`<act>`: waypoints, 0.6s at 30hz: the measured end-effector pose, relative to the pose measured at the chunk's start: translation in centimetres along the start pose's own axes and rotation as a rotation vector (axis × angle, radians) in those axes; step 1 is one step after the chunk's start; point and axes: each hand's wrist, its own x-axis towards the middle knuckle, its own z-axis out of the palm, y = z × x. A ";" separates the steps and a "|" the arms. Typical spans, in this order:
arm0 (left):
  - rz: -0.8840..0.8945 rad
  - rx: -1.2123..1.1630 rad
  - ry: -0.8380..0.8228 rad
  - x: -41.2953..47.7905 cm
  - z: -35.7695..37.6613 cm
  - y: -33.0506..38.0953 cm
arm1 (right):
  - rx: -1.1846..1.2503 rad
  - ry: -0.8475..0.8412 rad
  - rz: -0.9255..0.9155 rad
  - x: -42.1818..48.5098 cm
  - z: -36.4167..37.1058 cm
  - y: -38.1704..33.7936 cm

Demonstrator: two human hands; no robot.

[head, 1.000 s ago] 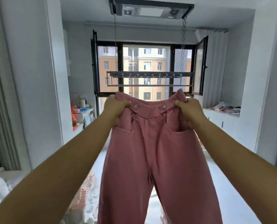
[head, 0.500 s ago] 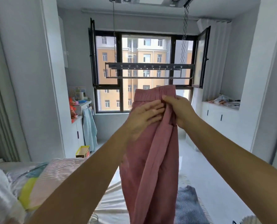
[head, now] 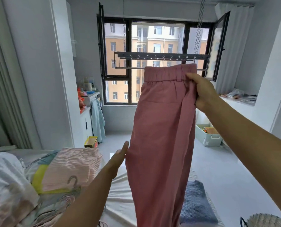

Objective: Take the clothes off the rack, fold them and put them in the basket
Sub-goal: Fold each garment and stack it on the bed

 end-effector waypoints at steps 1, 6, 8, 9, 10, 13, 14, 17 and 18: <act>0.021 0.007 0.031 0.1 0.2 0.0 | 0.026 0.003 0.004 0.2 -0.4 0.0; -0.143 -0.224 -0.121 0.8 0.2 -0.3 | 0.107 0.016 -0.027 0.8 -2.7 -1.3; -0.102 -0.444 -0.173 1.4 0.1 -0.5 | 0.101 0.031 -0.026 1.2 -4.1 -1.4; -0.076 -0.514 -0.136 1.7 0.1 -0.5 | 0.085 0.028 -0.017 1.4 -5.0 -1.3; -0.052 -0.562 -0.074 2.1 0.0 -0.5 | 0.062 0.022 -0.001 1.5 -6.0 -1.2; 0.042 -0.609 0.132 3.0 -1.2 0.1 | -0.056 -0.015 0.013 2.0 -8.5 -0.7; 0.066 -0.585 0.172 3.4 -1.7 0.6 | -0.081 -0.014 0.011 2.3 -9.2 -0.5; 0.070 -0.412 0.181 4.1 -2.8 2.3 | -0.148 0.085 0.039 3.0 -11.1 0.2; 0.058 -0.364 0.164 4.3 -3.2 2.8 | -0.156 0.111 0.045 3.2 -11.6 0.6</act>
